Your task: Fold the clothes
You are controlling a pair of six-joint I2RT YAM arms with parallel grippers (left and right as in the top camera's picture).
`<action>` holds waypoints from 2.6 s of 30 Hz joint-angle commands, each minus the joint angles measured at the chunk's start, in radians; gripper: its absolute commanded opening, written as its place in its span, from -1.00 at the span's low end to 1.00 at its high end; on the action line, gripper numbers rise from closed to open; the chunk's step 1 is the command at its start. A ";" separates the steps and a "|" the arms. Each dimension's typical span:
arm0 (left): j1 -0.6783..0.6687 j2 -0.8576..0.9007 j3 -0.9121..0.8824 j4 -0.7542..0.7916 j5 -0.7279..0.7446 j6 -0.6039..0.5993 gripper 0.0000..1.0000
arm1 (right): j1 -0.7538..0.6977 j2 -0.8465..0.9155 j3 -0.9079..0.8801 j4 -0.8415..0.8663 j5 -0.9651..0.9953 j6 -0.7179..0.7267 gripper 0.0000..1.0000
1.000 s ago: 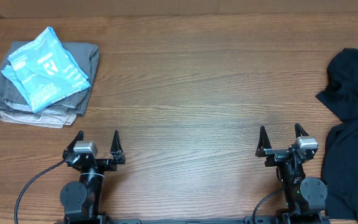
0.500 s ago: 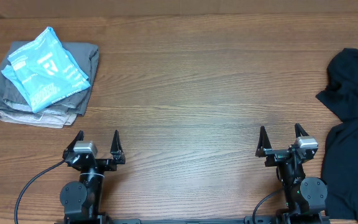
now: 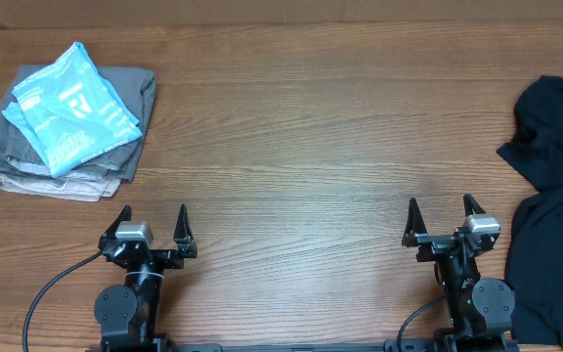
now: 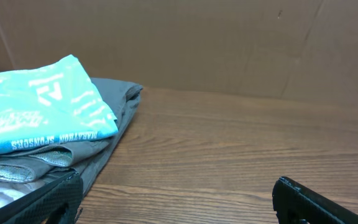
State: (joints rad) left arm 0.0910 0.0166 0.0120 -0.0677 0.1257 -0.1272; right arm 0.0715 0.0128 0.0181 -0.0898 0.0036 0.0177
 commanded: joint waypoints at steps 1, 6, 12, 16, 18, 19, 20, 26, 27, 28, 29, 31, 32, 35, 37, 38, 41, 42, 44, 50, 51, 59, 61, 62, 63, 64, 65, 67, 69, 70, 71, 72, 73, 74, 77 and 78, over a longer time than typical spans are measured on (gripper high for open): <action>-0.006 -0.012 -0.007 0.001 -0.010 0.019 1.00 | -0.008 -0.010 -0.010 0.005 -0.006 -0.007 1.00; -0.006 -0.012 -0.007 0.001 -0.010 0.019 1.00 | -0.008 -0.010 -0.010 0.005 -0.005 -0.007 1.00; -0.006 -0.012 -0.007 0.001 -0.010 0.019 1.00 | -0.008 -0.010 -0.010 0.005 -0.006 -0.007 1.00; -0.006 -0.012 -0.007 0.001 -0.010 0.019 0.99 | -0.008 -0.010 -0.010 0.005 -0.004 -0.007 1.00; -0.006 -0.012 -0.007 0.001 -0.010 0.019 1.00 | -0.008 -0.010 -0.010 0.005 -0.005 -0.007 1.00; -0.006 -0.012 -0.007 0.001 -0.010 0.019 0.99 | -0.008 -0.010 -0.010 0.005 -0.005 -0.007 1.00; -0.006 -0.012 -0.007 0.001 -0.010 0.019 1.00 | -0.008 -0.010 -0.010 0.005 -0.005 -0.007 1.00; -0.006 -0.012 -0.007 0.001 -0.010 0.019 1.00 | -0.008 -0.010 -0.009 0.016 -0.006 0.100 1.00; -0.006 -0.012 -0.007 0.000 -0.010 0.019 1.00 | -0.008 -0.010 0.000 0.002 -0.005 0.127 1.00; -0.006 -0.012 -0.007 0.001 -0.010 0.019 0.99 | -0.008 -0.010 0.016 -0.020 -0.005 0.143 1.00; -0.006 -0.012 -0.007 0.001 -0.010 0.019 1.00 | -0.008 -0.010 0.033 -0.040 -0.005 0.148 1.00; -0.006 -0.012 -0.007 0.001 -0.010 0.019 1.00 | -0.008 -0.004 0.091 -0.087 -0.005 0.148 1.00; -0.006 -0.012 -0.007 0.001 -0.010 0.019 0.99 | -0.008 0.003 0.126 -0.108 -0.004 0.148 1.00; -0.006 -0.012 -0.007 0.001 -0.010 0.019 0.99 | -0.008 0.051 0.256 -0.167 0.040 0.184 1.00; -0.006 -0.012 -0.007 0.001 -0.010 0.019 1.00 | -0.008 0.108 0.355 -0.210 0.076 0.217 1.00; -0.006 -0.012 -0.007 0.000 -0.010 0.019 1.00 | -0.008 0.145 0.405 -0.232 0.087 0.226 1.00; -0.006 -0.012 -0.007 0.001 -0.010 0.019 0.99 | -0.008 0.279 0.558 -0.302 0.098 0.227 1.00; -0.006 -0.012 -0.007 0.001 -0.010 0.019 1.00 | -0.008 0.343 0.625 -0.339 0.102 0.227 1.00; -0.006 -0.012 -0.007 0.001 -0.010 0.019 1.00 | -0.008 0.459 0.745 -0.420 0.109 0.227 1.00; -0.006 -0.012 -0.007 0.001 -0.010 0.019 0.99 | -0.030 0.802 1.122 -0.727 0.121 0.226 1.00; -0.006 -0.012 -0.007 0.001 -0.010 0.019 0.99 | -0.042 0.853 1.177 -0.776 0.127 0.225 1.00; -0.014 -0.012 -0.007 0.001 -0.010 0.019 1.00 | -0.249 1.198 1.433 -1.012 0.092 0.225 1.00; -0.014 -0.012 -0.007 0.001 -0.010 0.019 0.99 | -0.303 1.260 1.434 -1.007 0.068 0.221 1.00; -0.014 -0.012 -0.007 0.001 -0.010 0.019 0.99 | -0.323 1.289 1.434 -1.000 0.069 0.221 1.00; -0.014 -0.012 -0.007 0.000 -0.010 0.019 1.00 | -0.339 1.316 1.434 -0.995 0.069 0.221 1.00; -0.013 -0.012 -0.007 0.001 -0.010 0.019 1.00 | -0.355 1.350 1.434 -0.990 0.070 0.221 1.00; -0.013 -0.012 -0.007 0.001 -0.010 0.019 1.00 | -0.362 1.371 1.434 -0.987 0.070 0.221 1.00; -0.013 -0.012 -0.007 0.001 -0.010 0.019 0.99 | -0.377 1.421 1.434 -0.979 0.070 0.222 0.98; -0.013 -0.012 -0.007 0.000 -0.010 0.019 0.99 | -0.388 1.474 1.434 -0.966 0.070 0.223 0.74; -0.013 -0.012 -0.007 0.001 -0.010 0.019 0.99 | -0.392 1.502 1.434 -0.959 0.070 0.223 0.61; -0.013 -0.012 -0.007 0.001 -0.010 0.019 1.00 | -0.394 1.531 1.434 -0.948 0.071 0.223 0.54; -0.013 -0.012 -0.007 0.001 -0.010 0.019 0.99 | -0.397 1.560 1.434 -0.934 0.074 0.223 0.45; -0.013 -0.012 -0.007 0.000 -0.010 0.019 1.00 | -0.398 1.588 1.434 -0.917 0.075 0.223 0.43; -0.013 -0.012 -0.007 0.001 -0.010 0.019 1.00 | -0.400 1.620 1.434 -0.897 0.078 0.224 0.42; -0.013 -0.012 -0.007 0.001 -0.010 0.019 1.00 | -0.402 1.698 1.434 -0.856 0.136 0.262 0.40; -0.013 -0.012 -0.007 0.000 -0.010 0.019 1.00 | -0.403 1.724 1.434 -0.847 0.162 0.279 0.40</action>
State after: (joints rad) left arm 0.0845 0.0166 0.0113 -0.0677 0.1253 -0.1272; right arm -0.3229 1.6814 1.4284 -0.9516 0.0971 0.2520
